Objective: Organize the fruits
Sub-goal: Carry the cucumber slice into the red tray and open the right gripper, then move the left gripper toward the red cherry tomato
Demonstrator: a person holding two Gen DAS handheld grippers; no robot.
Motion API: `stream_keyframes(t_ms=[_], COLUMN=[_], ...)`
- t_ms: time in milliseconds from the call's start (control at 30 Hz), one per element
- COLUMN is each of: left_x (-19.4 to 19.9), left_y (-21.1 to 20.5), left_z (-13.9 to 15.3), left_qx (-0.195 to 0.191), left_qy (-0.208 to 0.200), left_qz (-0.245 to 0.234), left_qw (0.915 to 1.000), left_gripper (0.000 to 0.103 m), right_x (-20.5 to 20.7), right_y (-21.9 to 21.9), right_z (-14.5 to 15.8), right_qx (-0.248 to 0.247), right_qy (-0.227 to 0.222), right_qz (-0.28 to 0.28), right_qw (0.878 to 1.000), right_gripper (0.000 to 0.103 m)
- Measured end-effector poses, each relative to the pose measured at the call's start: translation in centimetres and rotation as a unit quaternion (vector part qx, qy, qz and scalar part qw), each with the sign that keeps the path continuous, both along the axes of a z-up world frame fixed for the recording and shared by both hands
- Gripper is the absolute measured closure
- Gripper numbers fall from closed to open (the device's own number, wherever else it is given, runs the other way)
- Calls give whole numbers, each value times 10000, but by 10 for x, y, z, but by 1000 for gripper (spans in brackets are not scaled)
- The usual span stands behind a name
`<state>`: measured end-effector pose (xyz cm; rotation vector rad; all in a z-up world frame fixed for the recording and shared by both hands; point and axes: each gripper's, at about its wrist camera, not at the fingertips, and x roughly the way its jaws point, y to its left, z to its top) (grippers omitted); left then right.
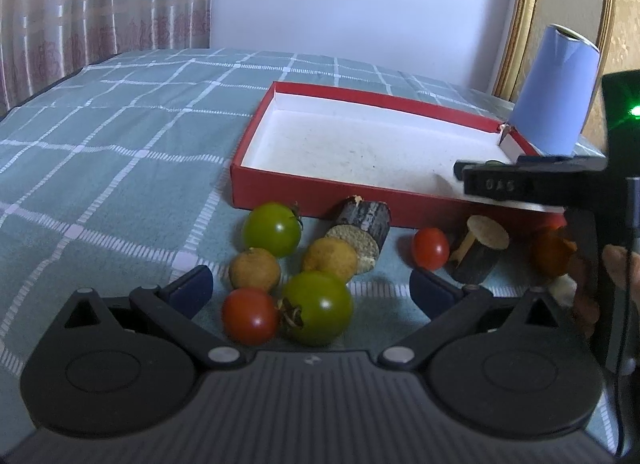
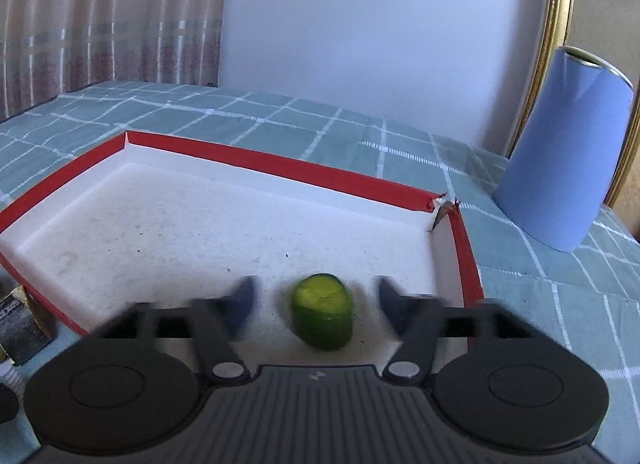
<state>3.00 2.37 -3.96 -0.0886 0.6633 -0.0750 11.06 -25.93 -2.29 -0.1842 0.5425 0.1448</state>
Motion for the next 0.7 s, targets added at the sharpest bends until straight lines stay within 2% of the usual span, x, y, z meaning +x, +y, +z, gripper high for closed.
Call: stream_keyframes(t_ms=[100, 333, 400, 500, 600, 633, 700], left_x=[1, 0, 0, 0, -1, -1, -1], left_y=[0, -1, -2, -2, -3, -3, -3], left_z=[0, -1, -1, -1, -1, -1, -1], left_qx=[5, 96, 108, 104, 131, 141, 154], left_qy=[-2, -6, -6, -3, -5, -9, -6], left_qz=[6, -16, -25, -23, -21, -7, 22], left_qw=[10000, 10000, 9999, 9999, 9999, 9999, 9999], left_gripper=[0, 0, 0, 0, 0, 0, 0], right_x=[-9, -49, -67, -86, -90, -91, -94], right_y=[-1, -26, -40, -58, -64, -66, -68], right_z=[6, 19, 21, 18, 11, 10, 10], right_qx=[70, 565, 669, 900, 849, 916, 973], right_qy=[-179, -52, -76, -64, 12, 27, 15], right_qz=[-29, -334, -589, -824, -1001, -1023, -1118], right_qw=[9998, 9978, 9960, 9925, 9913, 9905, 9890], right_gripper=[22, 22, 22, 22, 22, 18, 17])
